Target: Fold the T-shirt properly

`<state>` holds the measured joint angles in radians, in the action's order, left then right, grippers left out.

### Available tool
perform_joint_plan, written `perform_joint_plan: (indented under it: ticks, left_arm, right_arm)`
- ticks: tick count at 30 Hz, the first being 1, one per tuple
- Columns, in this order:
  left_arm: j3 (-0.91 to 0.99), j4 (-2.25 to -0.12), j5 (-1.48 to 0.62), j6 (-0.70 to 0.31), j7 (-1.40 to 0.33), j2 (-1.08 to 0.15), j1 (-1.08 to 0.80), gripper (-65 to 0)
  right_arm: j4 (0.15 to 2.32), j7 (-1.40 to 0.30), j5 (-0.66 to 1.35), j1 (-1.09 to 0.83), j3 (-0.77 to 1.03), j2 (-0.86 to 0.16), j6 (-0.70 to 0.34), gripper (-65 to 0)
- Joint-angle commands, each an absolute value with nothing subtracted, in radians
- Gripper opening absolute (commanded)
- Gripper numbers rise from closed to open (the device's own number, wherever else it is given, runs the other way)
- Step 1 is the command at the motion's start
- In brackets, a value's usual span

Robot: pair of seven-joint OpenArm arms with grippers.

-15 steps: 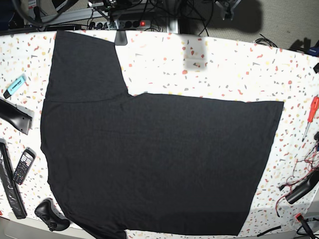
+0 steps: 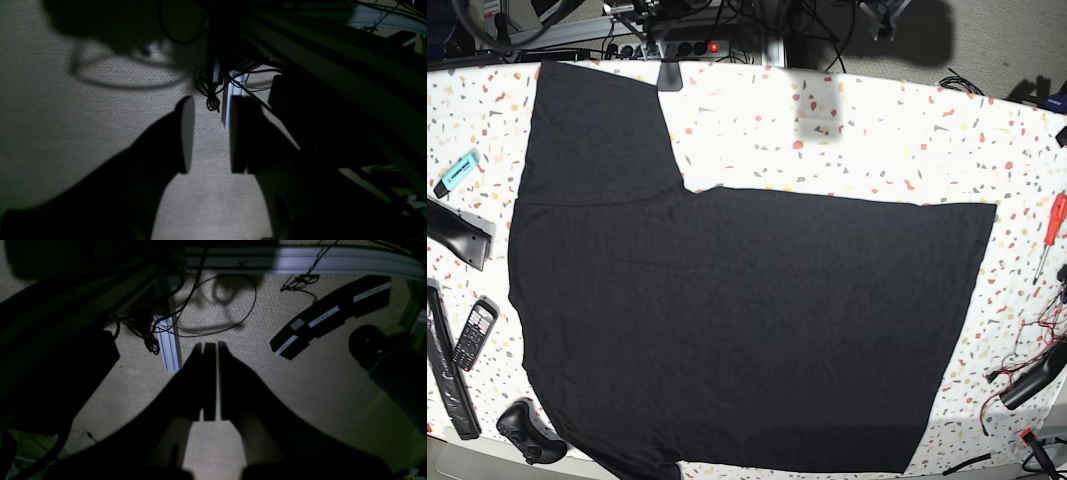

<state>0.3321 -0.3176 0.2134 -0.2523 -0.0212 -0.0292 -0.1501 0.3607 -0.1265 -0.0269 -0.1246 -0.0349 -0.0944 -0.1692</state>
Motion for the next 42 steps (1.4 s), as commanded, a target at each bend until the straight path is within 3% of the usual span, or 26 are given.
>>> perform_joint_plan:
  ticks: [1,12,19,23,28,33,42]
  left_arm:
    - [0.332,-0.332,0.208,-0.262,-0.017,-0.034,-0.165,-47.6]
    - [0.332,-0.448,0.149,-0.262,-0.038,-0.034,-0.239,-47.6]
    - [0.332,-0.574,0.148,-0.262,-0.134,-0.035,-0.35,-47.6]
    - [0.332,-0.739,0.062,-0.277,-0.134,-0.037,-0.459,-47.6]
    - [0.332,-0.987,-0.022,-0.394,-0.163,-0.045,-0.591,-47.6]
    - [0.332,-1.219,-0.109,-0.397,-0.246,-0.083,-0.692,-47.6]
    - [0.332,-1.536,-0.178,-0.397,-0.403,-0.199,-0.846,-47.6]
  right_arm:
    - [0.377,-0.13,-0.023,-0.134,-0.035,-0.1,-0.175,-65.0]
    - [0.472,-0.15,-0.023,-0.202,-0.035,-0.101,-0.175,-65.0]
    - [0.619,-0.263,0.023,-0.32,-0.035,-0.151,-0.176,-65.0]
    - [0.787,-0.262,0.142,-0.448,-0.035,-0.202,-0.186,-65.0]
    - [1.041,-0.297,0.208,-0.605,-0.035,-0.26,-0.204,-65.0]
    - [1.314,-0.4,0.301,-0.746,-0.035,-0.317,-0.201,-65.0]
    - [1.777,-0.467,0.298,-0.989,-0.032,-0.427,-0.202,-65.0]
